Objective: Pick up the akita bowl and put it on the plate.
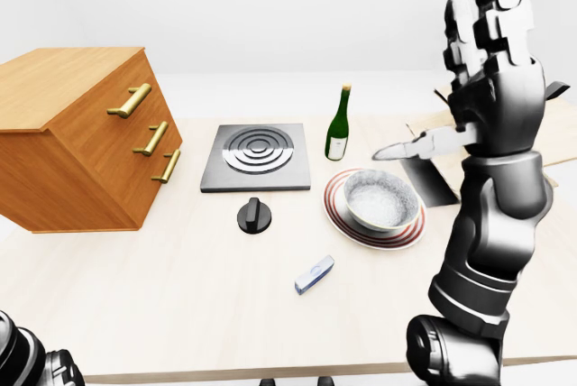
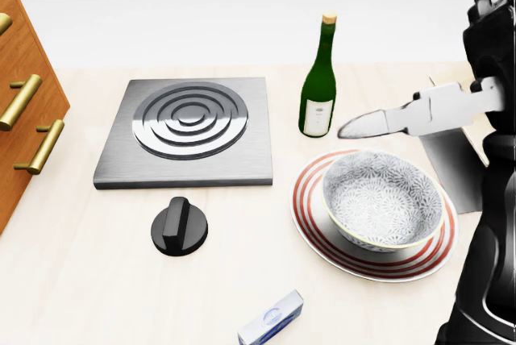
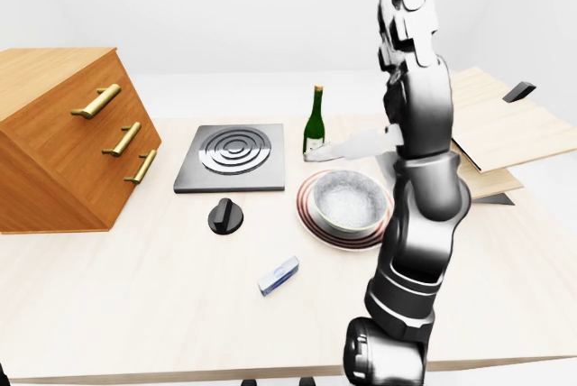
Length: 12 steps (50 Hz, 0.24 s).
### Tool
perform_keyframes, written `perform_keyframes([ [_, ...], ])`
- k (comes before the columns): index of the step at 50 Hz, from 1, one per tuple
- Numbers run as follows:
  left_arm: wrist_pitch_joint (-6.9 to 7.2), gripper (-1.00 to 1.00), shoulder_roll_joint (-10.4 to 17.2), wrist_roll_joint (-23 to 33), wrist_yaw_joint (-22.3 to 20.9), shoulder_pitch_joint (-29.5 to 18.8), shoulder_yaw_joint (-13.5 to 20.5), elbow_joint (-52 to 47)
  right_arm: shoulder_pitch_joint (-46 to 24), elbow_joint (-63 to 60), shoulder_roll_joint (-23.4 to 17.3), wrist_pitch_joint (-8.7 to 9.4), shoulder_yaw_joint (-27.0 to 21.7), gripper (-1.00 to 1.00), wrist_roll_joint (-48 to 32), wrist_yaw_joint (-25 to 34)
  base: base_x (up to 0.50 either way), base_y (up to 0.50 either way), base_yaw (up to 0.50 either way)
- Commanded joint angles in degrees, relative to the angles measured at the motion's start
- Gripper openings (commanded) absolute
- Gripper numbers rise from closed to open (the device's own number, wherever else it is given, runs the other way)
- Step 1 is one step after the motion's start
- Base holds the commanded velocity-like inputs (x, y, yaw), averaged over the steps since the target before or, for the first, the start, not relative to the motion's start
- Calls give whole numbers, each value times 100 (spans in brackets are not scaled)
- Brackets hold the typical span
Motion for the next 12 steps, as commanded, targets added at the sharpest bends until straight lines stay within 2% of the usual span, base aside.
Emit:
perform_keyframes([
  [1,0,100,4,-2,0,8,-1,-13,-373,266,-826,0,-781,100,9295,-3789,0,0,0],
  [2,0,100,3,-6,0,10,1,-17,-231,379,-1104,0,-515,100,9450,-3833,0,0,0],
  [5,0,100,22,-30,0,1,14,-10,56,510,-1449,0,-83,100,9892,-3805,0,0,0],
  [9,0,100,12,-23,0,19,12,-35,267,483,-1601,0,259,100,9935,-3688,0,0,0],
  [12,0,100,29,-40,0,13,23,-26,341,429,-1569,0,396,100,9798,-3640,0,0,0],
])
